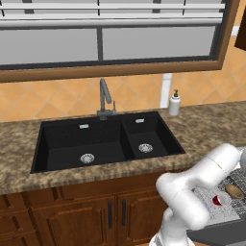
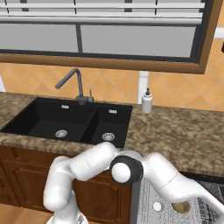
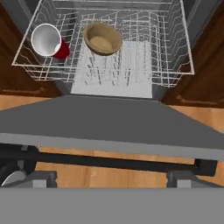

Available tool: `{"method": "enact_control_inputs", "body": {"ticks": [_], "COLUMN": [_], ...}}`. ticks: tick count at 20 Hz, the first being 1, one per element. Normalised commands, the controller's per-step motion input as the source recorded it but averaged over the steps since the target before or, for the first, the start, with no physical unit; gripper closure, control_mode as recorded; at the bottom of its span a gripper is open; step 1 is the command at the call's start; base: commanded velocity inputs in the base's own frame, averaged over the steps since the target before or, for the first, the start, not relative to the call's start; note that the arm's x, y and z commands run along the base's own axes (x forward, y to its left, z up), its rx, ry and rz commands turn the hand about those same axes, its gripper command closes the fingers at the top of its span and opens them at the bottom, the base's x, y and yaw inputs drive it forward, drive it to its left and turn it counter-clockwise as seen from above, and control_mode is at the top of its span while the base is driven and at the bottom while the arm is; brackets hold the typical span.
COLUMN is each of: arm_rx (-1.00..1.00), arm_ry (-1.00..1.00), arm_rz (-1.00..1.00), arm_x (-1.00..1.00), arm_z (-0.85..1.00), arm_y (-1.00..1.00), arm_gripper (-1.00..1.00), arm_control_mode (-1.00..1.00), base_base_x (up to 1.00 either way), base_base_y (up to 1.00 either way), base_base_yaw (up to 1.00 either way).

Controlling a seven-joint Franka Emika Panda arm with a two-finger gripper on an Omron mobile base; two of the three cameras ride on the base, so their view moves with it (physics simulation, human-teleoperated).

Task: Pick up the cup and bowl from the counter, place them in the dishwasher, and close the dishwasher door.

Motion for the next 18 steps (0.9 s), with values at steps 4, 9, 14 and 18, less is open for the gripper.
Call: {"method": "enact_control_inputs", "body": {"ticks": [4,9,14,18], "arm_rx": [-0.02,0.0,0.0,-0.02], "arm_ry": [-0.03,-0.17,-0.38,-0.25], "arm_rz": [-0.32,-0.12,-0.08,0.0], "arm_x": [-0.91,-0.43,-0.14,0.0], "arm_z": [-0.18,-0.6,-0.88,-0.62], "arm_y": [0.06,0.23,0.0,0.02], "arm_gripper": [-1.0,-1.0,-1.0,-1.0], "arm_control_mode": [-1.0,-1.0,-1.0,-1.0], "base_base_x": [0.0,0.0,0.0,0.0], "base_base_y": [0.0,0.0,0.0,0.0], "base_base_yaw": [0.0,0.0,0.0,0.0]}}
